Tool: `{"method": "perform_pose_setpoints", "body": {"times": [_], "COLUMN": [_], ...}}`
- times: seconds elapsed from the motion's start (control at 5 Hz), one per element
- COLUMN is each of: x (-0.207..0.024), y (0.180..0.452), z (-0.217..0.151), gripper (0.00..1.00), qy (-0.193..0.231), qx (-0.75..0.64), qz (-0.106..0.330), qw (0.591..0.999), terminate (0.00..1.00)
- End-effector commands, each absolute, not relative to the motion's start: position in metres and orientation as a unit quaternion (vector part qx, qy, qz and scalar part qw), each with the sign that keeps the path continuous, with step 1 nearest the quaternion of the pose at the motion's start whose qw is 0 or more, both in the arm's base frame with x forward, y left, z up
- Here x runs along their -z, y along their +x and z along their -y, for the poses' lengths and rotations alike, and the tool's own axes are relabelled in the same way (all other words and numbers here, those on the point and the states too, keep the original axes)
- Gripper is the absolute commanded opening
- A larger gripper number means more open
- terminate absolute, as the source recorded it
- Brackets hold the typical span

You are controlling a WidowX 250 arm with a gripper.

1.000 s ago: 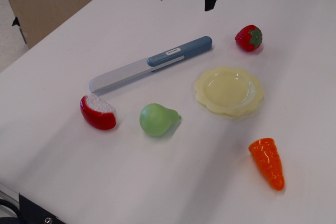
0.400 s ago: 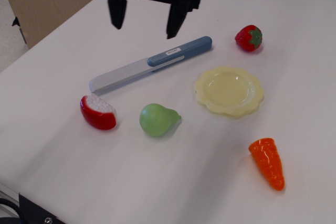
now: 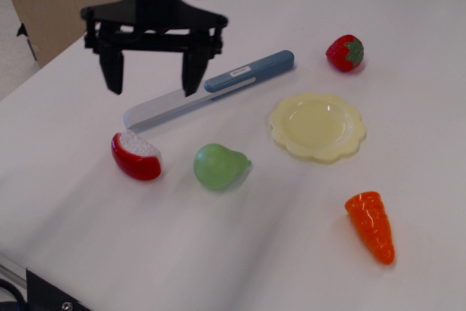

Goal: Put sushi on plate

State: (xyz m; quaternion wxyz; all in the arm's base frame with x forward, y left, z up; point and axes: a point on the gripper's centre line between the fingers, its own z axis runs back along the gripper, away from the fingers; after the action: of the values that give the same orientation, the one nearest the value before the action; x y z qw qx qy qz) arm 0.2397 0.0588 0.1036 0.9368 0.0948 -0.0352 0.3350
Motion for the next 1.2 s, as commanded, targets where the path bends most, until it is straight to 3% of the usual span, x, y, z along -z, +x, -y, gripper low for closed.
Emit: {"method": "perform_pose_setpoints", "body": {"times": [0.0, 0.2, 0.6, 1.0], "x": [-0.076, -0.059, -0.036, -0.017], "y": [0.246, 0.242, 0.228, 0.238], "z": [-0.069, -0.068, -0.084, -0.088], "gripper": [1.00, 1.00, 1.00, 1.00], "qy": [0.067, 0.022, 0.021, 0.027], "qx": [-0.362, -0.372, -0.438, -0.453], "qz": [0.092, 0.078, 0.065, 0.057], "qw": [0.925, 0.925, 0.896, 0.889], "terminate": [0.00, 0.00, 0.00, 0.00]}}
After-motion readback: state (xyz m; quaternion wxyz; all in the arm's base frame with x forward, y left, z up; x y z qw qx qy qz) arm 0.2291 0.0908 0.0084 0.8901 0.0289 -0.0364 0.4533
